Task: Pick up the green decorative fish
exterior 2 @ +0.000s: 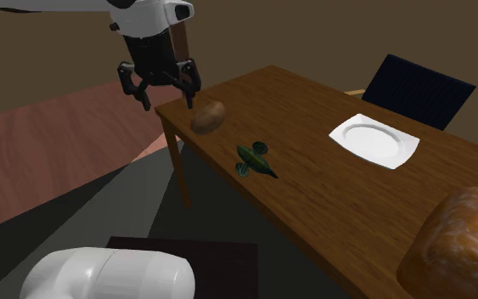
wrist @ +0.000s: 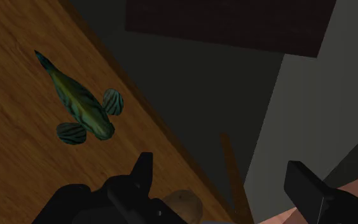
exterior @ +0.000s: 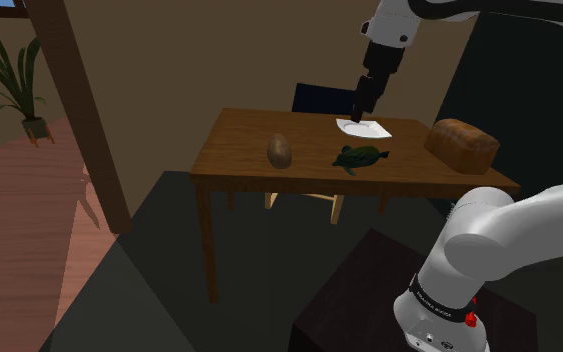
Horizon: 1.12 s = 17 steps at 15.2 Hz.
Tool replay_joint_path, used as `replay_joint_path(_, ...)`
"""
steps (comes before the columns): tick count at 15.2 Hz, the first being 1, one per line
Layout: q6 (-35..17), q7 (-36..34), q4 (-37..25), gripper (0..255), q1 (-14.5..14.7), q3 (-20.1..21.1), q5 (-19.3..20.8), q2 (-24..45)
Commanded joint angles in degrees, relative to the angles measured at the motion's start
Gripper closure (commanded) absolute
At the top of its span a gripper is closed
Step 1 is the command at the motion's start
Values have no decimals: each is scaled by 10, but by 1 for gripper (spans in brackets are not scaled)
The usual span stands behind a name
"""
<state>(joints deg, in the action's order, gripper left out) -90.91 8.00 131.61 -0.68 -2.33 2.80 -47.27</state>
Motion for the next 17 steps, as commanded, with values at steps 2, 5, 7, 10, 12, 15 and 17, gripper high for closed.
replay_joint_path(2,-13,24,23,0,1,-11,12,-18)
replay_joint_path(5,-54,98,85,0,4,-50,51,-68)
replay_joint_path(7,-83,148,121,0,4,-80,79,-96)
replay_joint_path(10,-128,225,167,0,1,-131,125,-128)
replay_joint_path(12,-160,278,190,0,-1,-170,157,-142)
replay_joint_path(15,-213,358,214,0,-2,-235,205,-150)
replay_joint_path(17,-250,411,221,0,1,-283,235,-146)
